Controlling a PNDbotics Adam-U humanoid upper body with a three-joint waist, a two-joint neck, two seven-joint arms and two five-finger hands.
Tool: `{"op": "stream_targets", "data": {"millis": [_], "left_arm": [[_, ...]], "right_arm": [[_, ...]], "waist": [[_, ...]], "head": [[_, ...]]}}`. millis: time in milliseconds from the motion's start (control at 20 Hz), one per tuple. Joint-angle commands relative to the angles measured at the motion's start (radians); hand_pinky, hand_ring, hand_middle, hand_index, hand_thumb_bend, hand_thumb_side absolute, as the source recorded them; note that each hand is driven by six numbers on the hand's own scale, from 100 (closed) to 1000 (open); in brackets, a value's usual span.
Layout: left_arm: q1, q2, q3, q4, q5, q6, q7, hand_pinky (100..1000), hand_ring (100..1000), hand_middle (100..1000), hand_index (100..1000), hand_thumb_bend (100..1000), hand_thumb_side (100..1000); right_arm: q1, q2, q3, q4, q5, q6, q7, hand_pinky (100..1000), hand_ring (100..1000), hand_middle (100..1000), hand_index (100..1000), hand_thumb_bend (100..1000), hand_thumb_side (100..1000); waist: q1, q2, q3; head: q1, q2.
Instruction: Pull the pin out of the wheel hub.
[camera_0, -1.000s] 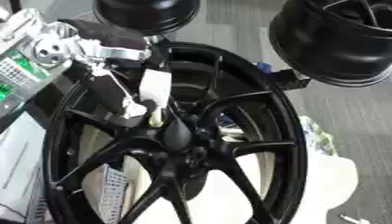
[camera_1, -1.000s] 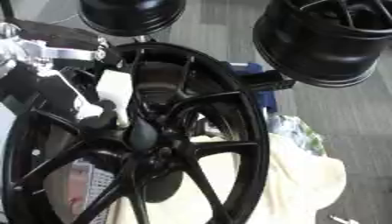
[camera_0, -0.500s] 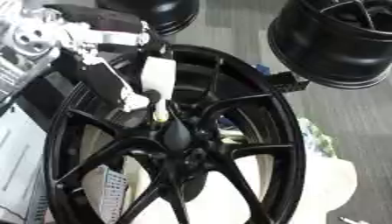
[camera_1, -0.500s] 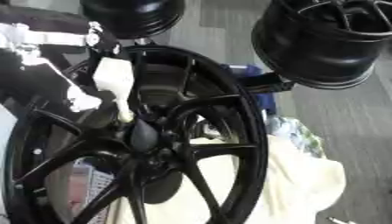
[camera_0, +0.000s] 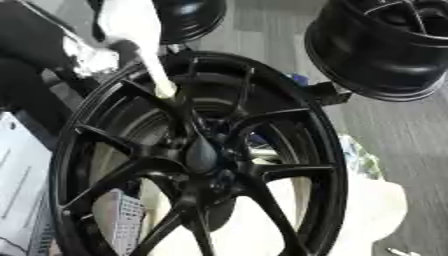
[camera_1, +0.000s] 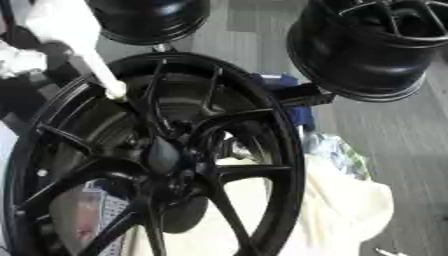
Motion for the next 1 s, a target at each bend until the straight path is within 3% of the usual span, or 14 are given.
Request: {"op": "stream_targets", "data": {"millis": [50, 250, 450, 1000], "left_arm": [[0.041, 0.093, 0.103, 0.08, 0.058, -0.01, 0.102, 704, 469, 267, 496, 100, 254], [0.123, 0.134, 0.182, 0.206, 0.099, -0.034, 0.23, 710, 469, 264, 497, 100, 266], [0.185, 0.156, 0.212, 0.308, 0.075, -0.064, 0.314, 711, 478, 274, 505, 100, 260], [0.201, 0.054, 0.148, 0.524, -0.101, -0.132, 0.473, 731, 514, 338, 570, 100, 259]], "right_arm": [[-0.004, -0.034, -0.021, -0.017, 0.016, 0.285, -0.288, 818, 653, 687, 823, 100, 218], [-0.006, -0.035, -0.022, -0.017, 0.022, 0.289, -0.288, 818, 654, 687, 823, 100, 216], [-0.008, -0.032, -0.025, -0.017, 0.027, 0.292, -0.288, 818, 654, 687, 823, 100, 219], [-0.017, -0.015, -0.025, -0.017, 0.019, 0.288, -0.288, 819, 652, 688, 824, 100, 223]], "waist": [[0.003, -0.023, 0.002], [0.002, -0.024, 0.006], [0.002, -0.023, 0.007], [-0.007, -0.016, -0.016]], "head": [[-0.008, -0.013], [-0.014, -0.019], [-0.015, -0.026], [-0.001, -0.046]]}}
